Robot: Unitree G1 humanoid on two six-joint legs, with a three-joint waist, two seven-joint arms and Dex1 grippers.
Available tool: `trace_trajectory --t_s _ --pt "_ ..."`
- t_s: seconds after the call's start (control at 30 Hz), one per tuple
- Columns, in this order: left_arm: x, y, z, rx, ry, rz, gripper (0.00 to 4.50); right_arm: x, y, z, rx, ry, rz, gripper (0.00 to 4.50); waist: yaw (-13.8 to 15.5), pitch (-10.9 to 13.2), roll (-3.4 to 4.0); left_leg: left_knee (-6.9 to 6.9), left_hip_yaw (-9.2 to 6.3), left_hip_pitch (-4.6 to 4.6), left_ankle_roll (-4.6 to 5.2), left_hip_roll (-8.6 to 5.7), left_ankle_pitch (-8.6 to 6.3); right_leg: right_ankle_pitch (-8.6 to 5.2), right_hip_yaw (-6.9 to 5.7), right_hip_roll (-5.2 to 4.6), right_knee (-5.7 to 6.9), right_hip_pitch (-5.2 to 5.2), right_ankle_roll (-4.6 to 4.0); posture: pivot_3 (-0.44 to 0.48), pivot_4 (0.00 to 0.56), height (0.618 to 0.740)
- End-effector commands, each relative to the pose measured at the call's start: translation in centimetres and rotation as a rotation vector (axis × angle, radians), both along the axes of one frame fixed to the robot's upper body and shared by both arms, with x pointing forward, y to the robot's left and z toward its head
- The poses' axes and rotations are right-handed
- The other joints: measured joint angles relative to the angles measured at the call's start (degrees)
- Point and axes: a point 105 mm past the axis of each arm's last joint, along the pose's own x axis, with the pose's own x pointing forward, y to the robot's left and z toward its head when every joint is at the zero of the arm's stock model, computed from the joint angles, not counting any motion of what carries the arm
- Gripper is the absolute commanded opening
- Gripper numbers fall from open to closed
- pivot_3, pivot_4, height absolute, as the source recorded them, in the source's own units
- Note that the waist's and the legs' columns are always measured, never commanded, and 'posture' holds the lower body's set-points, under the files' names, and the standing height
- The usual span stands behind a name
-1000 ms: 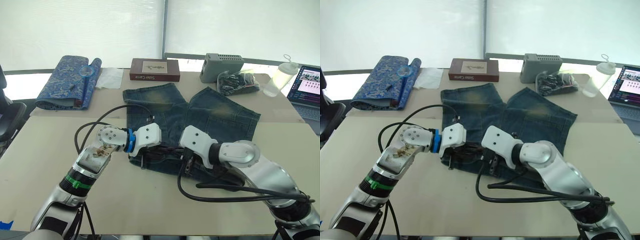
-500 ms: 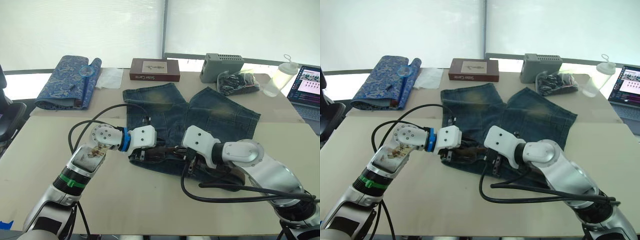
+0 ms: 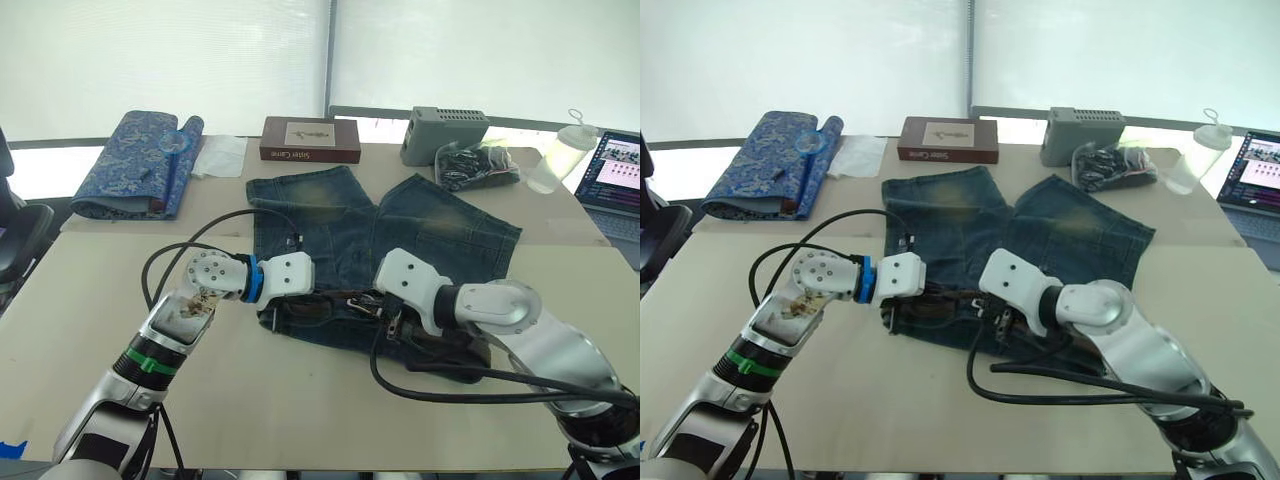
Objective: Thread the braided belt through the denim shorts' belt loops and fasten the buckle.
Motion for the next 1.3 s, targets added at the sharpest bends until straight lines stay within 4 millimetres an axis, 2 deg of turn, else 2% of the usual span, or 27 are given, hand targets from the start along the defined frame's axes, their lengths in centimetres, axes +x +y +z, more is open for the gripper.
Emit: trace_trajectory --t_s 0.03,0.13,0.3,1.0,1.3 --pt "0.4 -0.1 0.3 0.01 -0.069 0.007 0.0 0.0 -1.8 -0.3 -0.055 -0.039 -0.06 1.68 0.03 0.0 0.0 0.0 0.01 0.0 0.0 0.0 0.0 0.0 0.0 -0.01 -0.02 0.0 0.0 0.0 0.15 0.74" --pt "0.6 -0.2 0.1 0.011 -0.073 0.014 0.0 0.0 -2.4 -1.2 -0.093 -0.033 -0.087 1.68 -0.12 0.0 0.0 0.0 0.02 0.0 0.03 0.0 -0.02 0.0 0.0 -0.03 -0.01 -0.01 0.0 0.0 0.15 0.74" --pt "0.7 -0.3 0.0 0.015 -0.082 0.016 0.0 0.7 -2.1 -2.0 -0.098 -0.033 -0.117 1.68 -0.21 0.0 0.0 -0.02 0.02 0.0 0.02 0.02 -0.01 0.01 0.0 -0.01 0.02 -0.05 -0.01 0.0 0.15 0.74" --pt "0.7 -0.2 -0.1 0.02 -0.085 0.023 0.0 0.6 -0.7 -3.3 -0.096 0.035 -0.1 1.68 -0.13 0.0 0.0 0.0 0.02 0.0 0.06 0.01 -0.03 0.01 0.0 -0.03 -0.01 -0.03 -0.01 0.0 0.15 0.74" --pt "0.6 -0.3 -0.1 0.024 -0.09 0.022 0.0 1.4 -1.3 -3.7 -0.145 0.014 -0.14 1.68 -0.12 0.0 0.0 0.0 0.02 0.0 0.06 0.01 -0.03 0.01 0.0 -0.03 -0.01 -0.02 -0.01 0.0 0.15 0.74"
